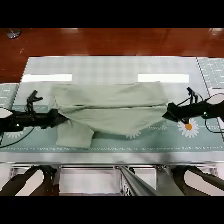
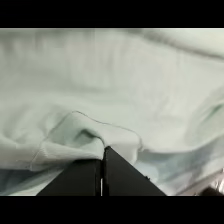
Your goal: Fold the shirts.
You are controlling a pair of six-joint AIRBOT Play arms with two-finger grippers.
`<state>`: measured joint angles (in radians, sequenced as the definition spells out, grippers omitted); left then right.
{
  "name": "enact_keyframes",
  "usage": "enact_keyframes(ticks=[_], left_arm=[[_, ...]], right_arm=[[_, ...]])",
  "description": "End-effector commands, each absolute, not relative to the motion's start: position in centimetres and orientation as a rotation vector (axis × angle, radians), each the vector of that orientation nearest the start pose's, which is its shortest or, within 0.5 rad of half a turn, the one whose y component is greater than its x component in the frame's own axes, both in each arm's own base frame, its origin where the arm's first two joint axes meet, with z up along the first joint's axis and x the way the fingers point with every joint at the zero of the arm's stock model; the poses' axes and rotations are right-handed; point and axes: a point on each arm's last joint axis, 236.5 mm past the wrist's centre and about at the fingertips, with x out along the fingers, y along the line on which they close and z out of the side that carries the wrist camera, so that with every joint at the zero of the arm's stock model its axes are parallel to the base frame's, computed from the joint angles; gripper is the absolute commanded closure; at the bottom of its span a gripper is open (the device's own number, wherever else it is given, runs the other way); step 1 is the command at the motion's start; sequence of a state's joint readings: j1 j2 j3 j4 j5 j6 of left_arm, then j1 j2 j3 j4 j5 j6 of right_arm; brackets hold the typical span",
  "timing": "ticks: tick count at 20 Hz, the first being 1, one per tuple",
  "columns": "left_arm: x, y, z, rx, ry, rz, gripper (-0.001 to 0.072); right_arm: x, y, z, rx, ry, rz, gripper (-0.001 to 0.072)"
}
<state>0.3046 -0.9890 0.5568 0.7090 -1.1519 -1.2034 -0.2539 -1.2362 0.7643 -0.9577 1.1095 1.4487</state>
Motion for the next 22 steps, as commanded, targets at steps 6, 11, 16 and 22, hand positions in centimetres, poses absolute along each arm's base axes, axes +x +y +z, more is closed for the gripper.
enact_keyframes(ticks=[6, 11, 16, 22], left_arm=[[40.3, -6.0, -0.7, -0.751, 1.100, -0.259, 0.0687], [45.9, -8.2, -3.5, -0.745, 1.216, -0.349, 0.0687], [49.4, -8.0, -4.9, -0.761, 1.243, -0.362, 0.0687], [51.5, -7.6, -3.8, -0.779, 1.214, -0.341, 0.0687]], right_arm=[[44.1, 4.6, -1.7, 0.712, 1.239, 0.169, 0.0686], [47.8, 4.2, -4.1, 0.747, 1.262, 0.168, 0.0686], [49.4, 4.8, -5.8, 0.788, 1.272, 0.195, 0.0687], [50.2, 4.4, -6.3, 0.791, 1.252, 0.178, 0.0686]])
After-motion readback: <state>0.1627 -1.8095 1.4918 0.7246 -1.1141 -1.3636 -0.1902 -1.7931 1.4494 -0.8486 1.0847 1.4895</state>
